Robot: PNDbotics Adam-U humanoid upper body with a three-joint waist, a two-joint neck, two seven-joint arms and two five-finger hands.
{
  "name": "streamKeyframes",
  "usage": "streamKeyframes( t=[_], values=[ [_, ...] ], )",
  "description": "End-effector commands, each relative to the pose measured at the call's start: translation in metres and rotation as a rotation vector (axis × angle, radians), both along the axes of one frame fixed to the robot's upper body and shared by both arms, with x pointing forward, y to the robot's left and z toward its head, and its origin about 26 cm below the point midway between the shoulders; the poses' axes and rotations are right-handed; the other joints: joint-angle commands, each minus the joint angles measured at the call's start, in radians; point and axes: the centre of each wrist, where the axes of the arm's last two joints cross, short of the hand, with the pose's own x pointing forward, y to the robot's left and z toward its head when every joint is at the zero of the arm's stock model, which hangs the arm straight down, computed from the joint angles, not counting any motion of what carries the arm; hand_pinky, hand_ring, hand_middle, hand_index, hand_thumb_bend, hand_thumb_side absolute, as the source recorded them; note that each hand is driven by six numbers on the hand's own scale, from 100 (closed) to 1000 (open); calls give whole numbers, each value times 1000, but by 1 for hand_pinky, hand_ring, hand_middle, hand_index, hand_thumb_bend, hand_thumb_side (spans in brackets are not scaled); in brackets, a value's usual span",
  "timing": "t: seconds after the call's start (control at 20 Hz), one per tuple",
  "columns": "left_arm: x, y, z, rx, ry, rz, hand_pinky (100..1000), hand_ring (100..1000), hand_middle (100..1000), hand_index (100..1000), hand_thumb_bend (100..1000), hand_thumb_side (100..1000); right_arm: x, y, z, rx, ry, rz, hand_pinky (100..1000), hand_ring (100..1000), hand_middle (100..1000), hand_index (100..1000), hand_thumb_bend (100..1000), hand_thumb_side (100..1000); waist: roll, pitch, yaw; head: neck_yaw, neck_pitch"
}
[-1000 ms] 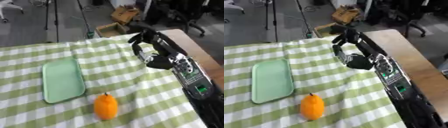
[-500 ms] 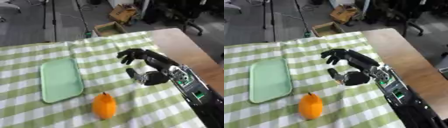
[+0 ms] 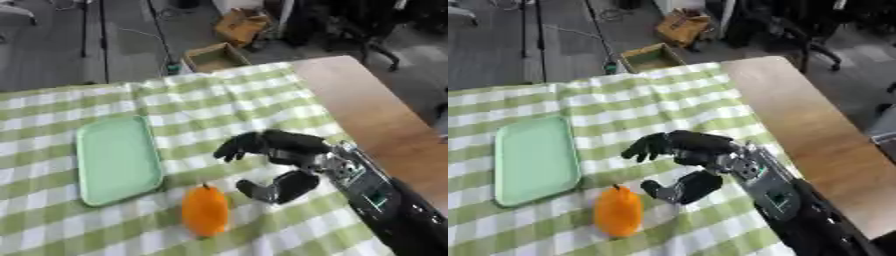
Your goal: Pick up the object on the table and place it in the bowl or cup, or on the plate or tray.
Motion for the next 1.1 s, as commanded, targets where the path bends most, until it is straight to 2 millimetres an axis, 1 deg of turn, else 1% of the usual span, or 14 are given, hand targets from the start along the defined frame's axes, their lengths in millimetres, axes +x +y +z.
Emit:
streamKeyframes(
  t=[0.05, 0.2, 0.3, 0.65, 0.7, 0.75, 0.8, 0.85, 0.9, 0.95, 1.0, 1.1],
  values=[
    [-2, -1, 8, 17, -26, -9, 775, 664, 739, 858, 372, 841, 3, 14, 5, -34, -41, 45, 747, 805, 862, 959, 203, 564, -7, -190, 1, -4, -4],
    [-2, -1, 7, 16, -26, -12, 775, 664, 739, 858, 371, 841, 6, 24, 3, -50, -49, 80, 744, 804, 861, 959, 197, 574, -6, -190, 4, -6, -4],
    [-2, -1, 8, 15, -27, -12, 775, 664, 739, 858, 371, 841, 6, 28, 0, -69, -43, 101, 744, 804, 861, 960, 193, 586, -6, -190, 5, -6, -4],
    [-2, -1, 7, 14, -26, -15, 775, 663, 739, 859, 367, 847, 6, 27, -10, -139, -5, 127, 740, 805, 860, 960, 195, 614, -9, -188, 4, -7, -1],
    [-2, -1, 7, 14, -26, -15, 775, 663, 739, 859, 368, 847, 6, 27, -12, -153, -3, 131, 729, 800, 858, 959, 254, 594, -9, -188, 4, -7, -1],
    [-2, -2, 7, 14, -26, -15, 775, 663, 739, 859, 368, 847, 5, 28, -13, -166, -4, 136, 729, 800, 858, 959, 254, 594, -9, -188, 4, -7, -2],
    [-2, -2, 7, 14, -26, -16, 775, 663, 739, 859, 368, 846, 5, 29, -14, -188, -8, 143, 718, 806, 861, 960, 379, 534, -8, -188, 3, -8, -2],
    [-2, -2, 7, 14, -25, -16, 775, 663, 739, 859, 368, 846, 5, 30, -14, -208, -14, 148, 718, 806, 861, 960, 379, 534, -8, -188, 3, -8, -2],
    [-2, -2, 7, 14, -25, -16, 775, 663, 739, 859, 369, 845, 4, 31, -15, -233, -22, 155, 734, 830, 871, 969, 501, 457, -7, -189, 2, -9, -2],
    [-2, -2, 7, 14, -24, -16, 775, 663, 739, 859, 369, 845, 4, 32, -16, -260, -32, 162, 734, 830, 871, 969, 501, 457, -7, -189, 2, -9, -2],
    [-2, -2, 7, 15, -24, -16, 775, 662, 739, 859, 369, 845, 5, 32, -16, -287, -41, 166, 764, 857, 883, 975, 560, 420, -6, -189, 2, -10, -2],
    [-2, -2, 7, 14, -24, -17, 775, 662, 739, 859, 369, 845, 7, 33, -19, -337, -53, 167, 773, 865, 887, 975, 570, 426, -5, -190, 2, -11, -4]
  ],
)
